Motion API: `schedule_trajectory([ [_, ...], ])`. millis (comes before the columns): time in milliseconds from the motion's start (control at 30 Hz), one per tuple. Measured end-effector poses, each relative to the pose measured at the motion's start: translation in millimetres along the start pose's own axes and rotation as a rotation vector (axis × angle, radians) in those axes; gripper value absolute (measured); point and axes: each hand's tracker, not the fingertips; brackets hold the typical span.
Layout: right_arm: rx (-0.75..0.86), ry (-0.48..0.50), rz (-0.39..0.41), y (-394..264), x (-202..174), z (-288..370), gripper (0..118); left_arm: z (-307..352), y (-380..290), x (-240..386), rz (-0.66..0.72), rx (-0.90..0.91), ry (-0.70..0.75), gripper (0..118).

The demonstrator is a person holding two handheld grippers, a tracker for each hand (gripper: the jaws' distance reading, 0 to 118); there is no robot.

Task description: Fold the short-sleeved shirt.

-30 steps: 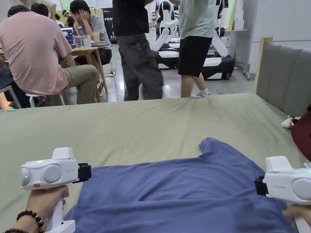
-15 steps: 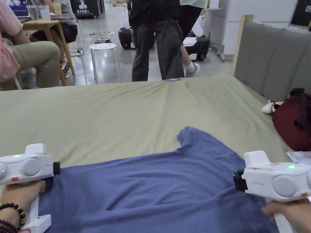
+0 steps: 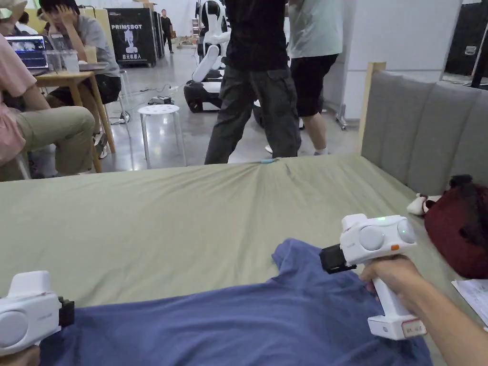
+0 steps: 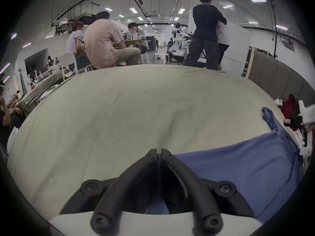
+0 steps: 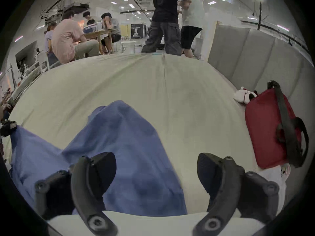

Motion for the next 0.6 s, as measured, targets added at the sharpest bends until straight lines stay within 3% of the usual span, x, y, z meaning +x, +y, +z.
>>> schedule_trajectory([
  [100, -0.07, -0.04, -0.013, 4, 4, -29, 99, 1, -1, -1, -0.007, -0.002, -0.005, 1],
  [133, -0.098, -0.05, -0.018, 1, 3, -38, 95, -2, -1, -1, -0.013, -0.002, -0.006, 1],
  [167, -0.147, -0.025, -0.016, -8, 1, -46, 83, -2, -2, -1, -0.021, 0.001, -0.006, 1],
  [200, -0.136, 0.013, -0.032, -14, -2, -50, 81, -2, -3, -1, -0.031, 0.003, -0.005, 1],
  [233, -0.063, -0.054, -0.025, -15, -5, -44, 81, -2, -5, 0, -0.043, 0.003, -0.003, 1],
  [267, -0.079, -0.059, -0.005, -14, -9, -39, 76, -12, -7, -2, -0.047, 0.002, 0.001, 1],
  [333, -0.057, -0.015, 0.064, -13, -14, -30, 49, -14, -9, -2, -0.046, -0.004, 0.0, 1],
  [400, -0.059, 0.005, 0.131, -15, -22, -25, 4, -13, -10, -2, -0.039, -0.013, -0.001, 1],
  [467, -0.068, -0.028, 0.166, -16, -27, -23, 1, -12, -9, -2, -0.034, -0.018, 0.0, 1],
  [600, -0.052, -0.021, 0.145, -17, -27, -1, 1, 7, -2, -8, -0.029, -0.002, -0.001, 1],
])
